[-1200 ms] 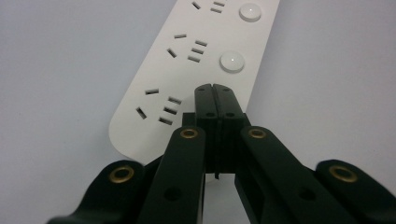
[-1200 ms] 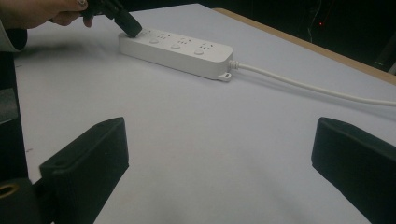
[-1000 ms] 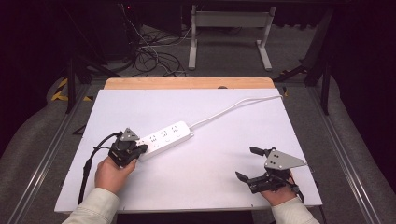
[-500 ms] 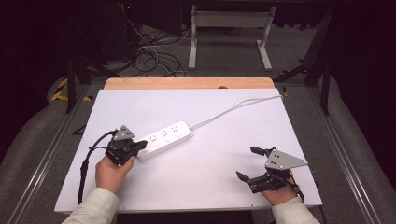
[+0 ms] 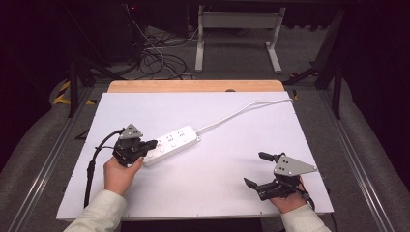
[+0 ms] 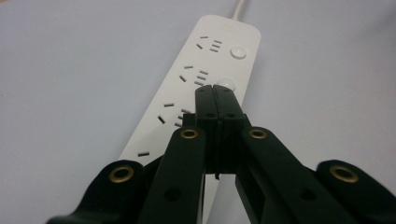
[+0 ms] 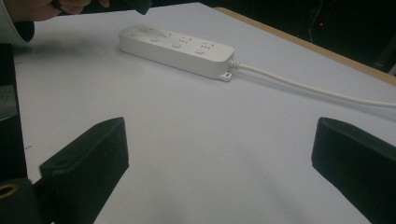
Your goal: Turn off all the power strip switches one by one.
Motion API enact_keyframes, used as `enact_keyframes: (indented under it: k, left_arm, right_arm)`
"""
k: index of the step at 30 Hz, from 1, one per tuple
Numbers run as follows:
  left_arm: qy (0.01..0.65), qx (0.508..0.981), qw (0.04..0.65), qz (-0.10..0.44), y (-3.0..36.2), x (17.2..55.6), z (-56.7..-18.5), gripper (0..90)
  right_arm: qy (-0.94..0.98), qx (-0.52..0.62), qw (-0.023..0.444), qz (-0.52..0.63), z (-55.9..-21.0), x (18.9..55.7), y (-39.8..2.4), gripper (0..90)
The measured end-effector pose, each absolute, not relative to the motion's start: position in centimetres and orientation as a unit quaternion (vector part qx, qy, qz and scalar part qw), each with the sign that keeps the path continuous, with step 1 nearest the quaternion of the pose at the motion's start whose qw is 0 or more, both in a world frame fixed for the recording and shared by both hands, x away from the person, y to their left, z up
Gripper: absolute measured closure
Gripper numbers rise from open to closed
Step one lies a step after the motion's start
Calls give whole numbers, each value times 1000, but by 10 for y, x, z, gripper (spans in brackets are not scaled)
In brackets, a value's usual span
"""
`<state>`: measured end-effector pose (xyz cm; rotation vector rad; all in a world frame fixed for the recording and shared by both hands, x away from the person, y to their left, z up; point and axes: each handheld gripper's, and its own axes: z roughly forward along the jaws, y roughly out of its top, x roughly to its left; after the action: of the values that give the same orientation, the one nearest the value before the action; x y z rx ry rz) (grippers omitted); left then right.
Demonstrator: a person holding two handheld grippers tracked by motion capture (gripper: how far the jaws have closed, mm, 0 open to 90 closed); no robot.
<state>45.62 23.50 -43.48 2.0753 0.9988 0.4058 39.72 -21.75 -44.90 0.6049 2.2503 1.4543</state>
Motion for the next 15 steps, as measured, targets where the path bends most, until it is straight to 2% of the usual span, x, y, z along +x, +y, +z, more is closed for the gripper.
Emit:
enact_keyframes:
  k: [7, 15]
  left_arm:
    - [381, 832, 373, 154, 216, 464, -441, 900]
    - [383, 838, 361, 145, 215, 469, -445, 900]
  right_arm:
    - [803, 217, 196, 519, -449, 397, -219, 44]
    - [802, 217, 195, 521, -449, 397, -219, 44]
